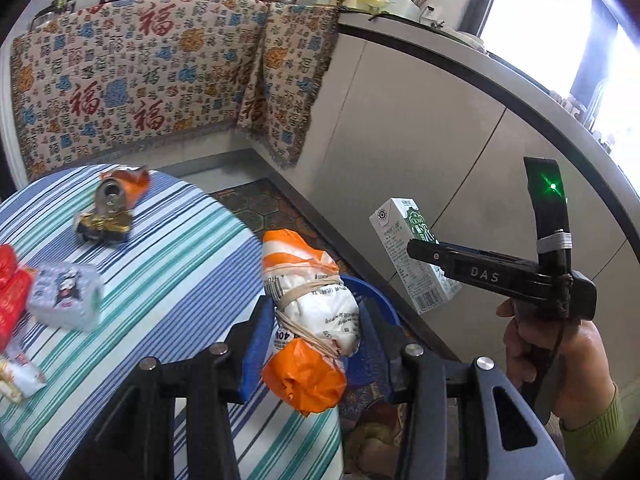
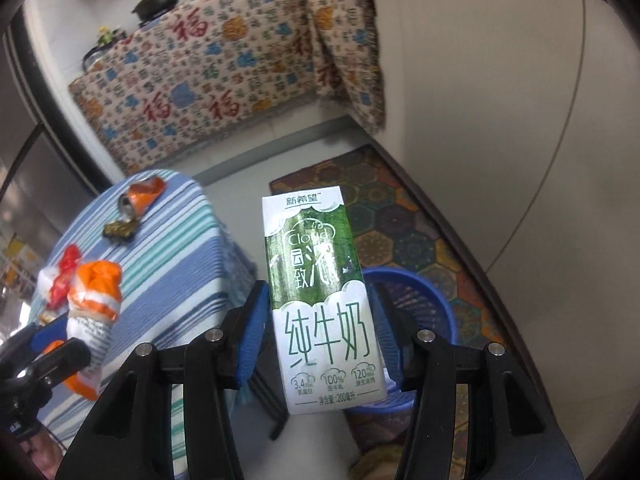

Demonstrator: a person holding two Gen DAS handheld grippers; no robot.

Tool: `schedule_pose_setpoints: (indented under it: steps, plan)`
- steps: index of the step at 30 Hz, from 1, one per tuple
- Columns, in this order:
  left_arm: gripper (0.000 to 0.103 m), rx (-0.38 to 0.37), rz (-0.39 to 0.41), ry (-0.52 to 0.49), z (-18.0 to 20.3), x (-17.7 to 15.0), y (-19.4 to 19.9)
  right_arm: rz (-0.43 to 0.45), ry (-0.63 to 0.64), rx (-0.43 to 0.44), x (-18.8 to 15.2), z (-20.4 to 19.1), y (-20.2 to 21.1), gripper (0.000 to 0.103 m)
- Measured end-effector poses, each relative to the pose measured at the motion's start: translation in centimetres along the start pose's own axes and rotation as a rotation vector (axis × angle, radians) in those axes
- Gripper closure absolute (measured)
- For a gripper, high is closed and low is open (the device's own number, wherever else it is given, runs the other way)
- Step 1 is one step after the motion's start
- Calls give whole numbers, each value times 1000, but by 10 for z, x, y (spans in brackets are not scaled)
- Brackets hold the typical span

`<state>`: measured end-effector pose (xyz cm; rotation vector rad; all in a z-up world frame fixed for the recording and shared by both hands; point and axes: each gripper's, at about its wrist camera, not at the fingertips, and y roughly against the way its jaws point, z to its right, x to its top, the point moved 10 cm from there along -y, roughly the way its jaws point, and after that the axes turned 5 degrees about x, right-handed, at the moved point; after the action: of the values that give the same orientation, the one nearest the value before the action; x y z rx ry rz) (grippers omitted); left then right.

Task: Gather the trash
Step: 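Carry both items over the blue wastebasket and open both tools to drop them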

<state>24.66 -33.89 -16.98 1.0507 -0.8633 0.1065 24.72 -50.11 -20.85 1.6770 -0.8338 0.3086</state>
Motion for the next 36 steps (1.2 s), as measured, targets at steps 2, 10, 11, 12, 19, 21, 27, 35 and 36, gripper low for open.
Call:
schedule_pose_setpoints:
  steps: [2, 10, 11, 12, 19, 21, 27, 35, 36]
  plan:
    - [58, -13, -13, -22, 20, 8, -24, 3, -37, -21, 5, 26, -4, 51]
    - [58, -47, -106, -57, 74, 10, -117, -1, -110, -36, 2, 86, -25, 50]
    - [58, -51, -114, -63, 77, 7, -124, -7, -115, -34, 1, 89, -28, 50]
    - [58, -52, -122, -69, 79, 7, -133, -14, -120, -31, 1, 92, -32, 50]
    - [58, -42, -180, -70, 77, 1, -180, -51, -152, -19, 0, 110, -50, 50]
    - [58, -40, -190, -69, 76, 1, -186, -54, -161, -16, 0, 111, -51, 50]
    - [58, -38, -198, -77, 77, -4, -190, -55, -197, -7, 2, 118, -54, 50]
    - [47, -49, -189, -122, 83, -6, -202, -39, -241, 16, 7, 118, -58, 31]
    - [36, -46, -193, -124, 83, -6, -204, -24, -245, 9, 9, 119, -56, 28]
